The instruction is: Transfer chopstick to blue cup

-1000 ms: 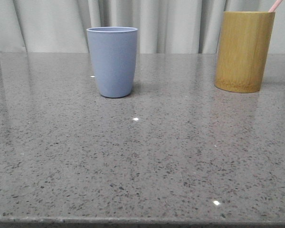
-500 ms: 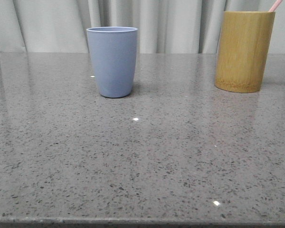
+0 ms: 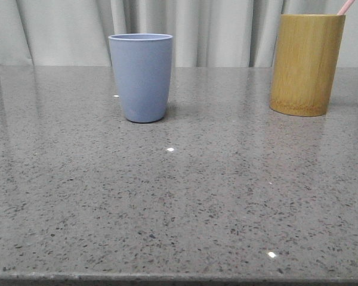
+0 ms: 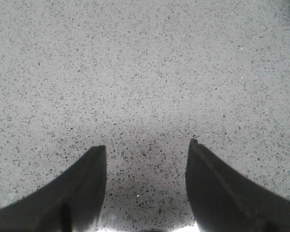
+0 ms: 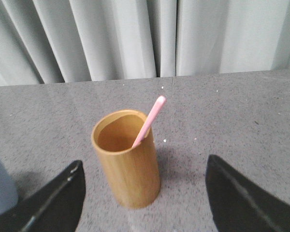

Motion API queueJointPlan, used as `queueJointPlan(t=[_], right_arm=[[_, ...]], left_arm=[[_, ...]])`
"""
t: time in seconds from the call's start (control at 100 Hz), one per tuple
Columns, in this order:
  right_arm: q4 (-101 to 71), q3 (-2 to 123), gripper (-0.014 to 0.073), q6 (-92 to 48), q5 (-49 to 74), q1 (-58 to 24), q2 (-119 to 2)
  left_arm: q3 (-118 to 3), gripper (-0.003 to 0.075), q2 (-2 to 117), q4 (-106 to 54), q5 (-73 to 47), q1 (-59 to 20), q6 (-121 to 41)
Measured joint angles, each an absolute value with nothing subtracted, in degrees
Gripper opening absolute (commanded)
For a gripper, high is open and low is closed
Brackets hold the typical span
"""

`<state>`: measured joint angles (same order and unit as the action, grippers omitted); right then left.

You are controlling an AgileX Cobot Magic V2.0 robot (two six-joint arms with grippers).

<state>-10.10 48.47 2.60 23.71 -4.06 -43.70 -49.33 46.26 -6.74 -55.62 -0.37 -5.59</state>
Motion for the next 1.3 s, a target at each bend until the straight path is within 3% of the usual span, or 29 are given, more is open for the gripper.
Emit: queueJointPlan(t=[0.59, 1.17, 1.3], right_arm=[[-10.38, 46.31, 0.0529, 2.13, 4.02, -9.51, -57.66], [-10.4, 46.31, 0.0529, 2.03, -7.62, -9.62, -67.44], [-10.49, 46.31, 0.0496, 1.95, -9.46, -9.62, -68.59]], left_arm=[[-49.33, 0.0368, 46.26, -6.74, -55.62, -0.37, -5.59], [-49.33, 0.0368, 46.26, -6.74, -55.62, -0.37, -5.59], [-49.33, 0.0368, 46.26, -6.74, -55.62, -0.37, -5.59]])
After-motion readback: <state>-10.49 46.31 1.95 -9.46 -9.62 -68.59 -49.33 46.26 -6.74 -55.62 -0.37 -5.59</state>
